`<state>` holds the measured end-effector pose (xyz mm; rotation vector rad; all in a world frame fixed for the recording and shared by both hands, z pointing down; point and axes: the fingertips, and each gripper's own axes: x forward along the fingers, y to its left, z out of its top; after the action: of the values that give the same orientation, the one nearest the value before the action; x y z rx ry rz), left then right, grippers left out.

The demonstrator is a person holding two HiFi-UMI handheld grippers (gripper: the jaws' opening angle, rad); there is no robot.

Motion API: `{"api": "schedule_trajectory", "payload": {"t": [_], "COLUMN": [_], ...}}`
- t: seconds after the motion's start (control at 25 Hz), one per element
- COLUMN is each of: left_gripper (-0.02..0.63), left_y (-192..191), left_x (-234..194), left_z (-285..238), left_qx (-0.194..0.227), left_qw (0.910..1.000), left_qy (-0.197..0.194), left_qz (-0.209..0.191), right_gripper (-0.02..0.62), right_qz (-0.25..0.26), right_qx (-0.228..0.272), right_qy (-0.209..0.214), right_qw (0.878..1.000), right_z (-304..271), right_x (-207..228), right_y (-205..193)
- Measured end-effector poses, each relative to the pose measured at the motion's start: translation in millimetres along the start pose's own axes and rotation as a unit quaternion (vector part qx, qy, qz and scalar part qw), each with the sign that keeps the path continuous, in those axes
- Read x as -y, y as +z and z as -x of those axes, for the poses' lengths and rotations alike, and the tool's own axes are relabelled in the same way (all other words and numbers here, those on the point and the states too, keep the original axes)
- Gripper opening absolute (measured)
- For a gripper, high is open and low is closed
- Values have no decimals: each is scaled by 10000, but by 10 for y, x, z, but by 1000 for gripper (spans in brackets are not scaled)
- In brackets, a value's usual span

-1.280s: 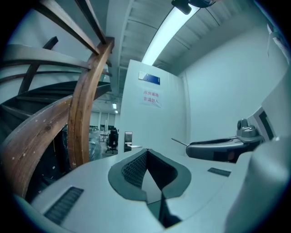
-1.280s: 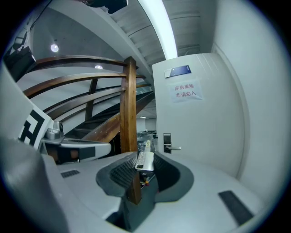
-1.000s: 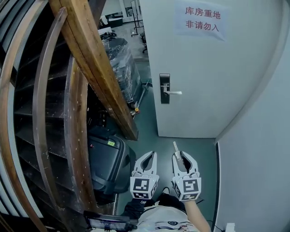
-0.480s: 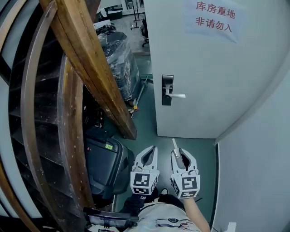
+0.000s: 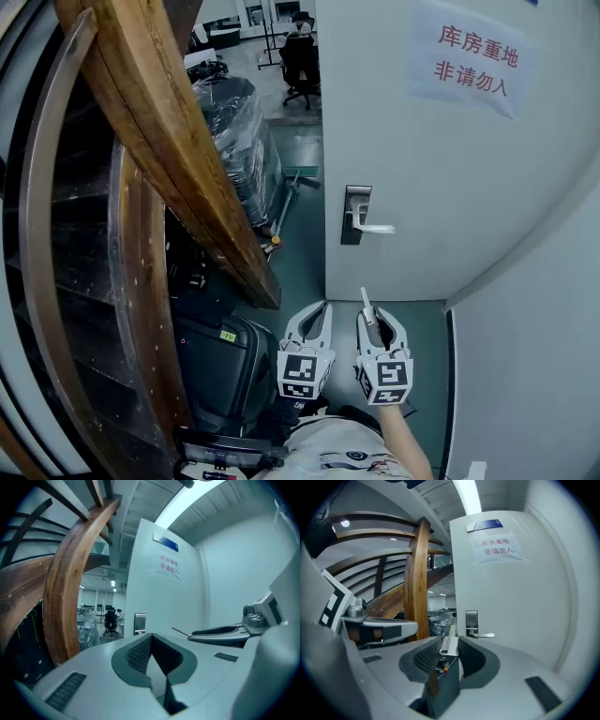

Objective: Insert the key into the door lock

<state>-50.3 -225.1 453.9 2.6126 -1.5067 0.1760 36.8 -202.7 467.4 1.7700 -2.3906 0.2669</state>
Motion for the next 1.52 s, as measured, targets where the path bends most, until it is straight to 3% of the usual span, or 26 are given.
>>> {"api": "schedule_trajectory", "payload": {"t": [0.44,0.76,1.2,1.52], "left_gripper": [5,5,5,5], "left_y": [-383,-1014,-1453,-1567], "left_x": [-363,-520,-781,-873], "left_z": [-396,-631,-971,-1108], "left_qx": [-281,-233,-143,-196], "left_qw": [9989,9968,9956,9955], "left_qy": [301,655,786,778], "left_qz": [216,407,481,508], "right_gripper": [118,118,118,118], "right_qz": [148,298,525,539], "right_qx": [-478,-496,-420,-408], "right_qy": [18,57,-36,-54], "right_qw": [9987,9983,9977,9977], "right_z": [-868,-1618,-2403,-2654], "right_x": [290,671,968,1053], "right_y": [-436,-881,-1108,-1115]}}
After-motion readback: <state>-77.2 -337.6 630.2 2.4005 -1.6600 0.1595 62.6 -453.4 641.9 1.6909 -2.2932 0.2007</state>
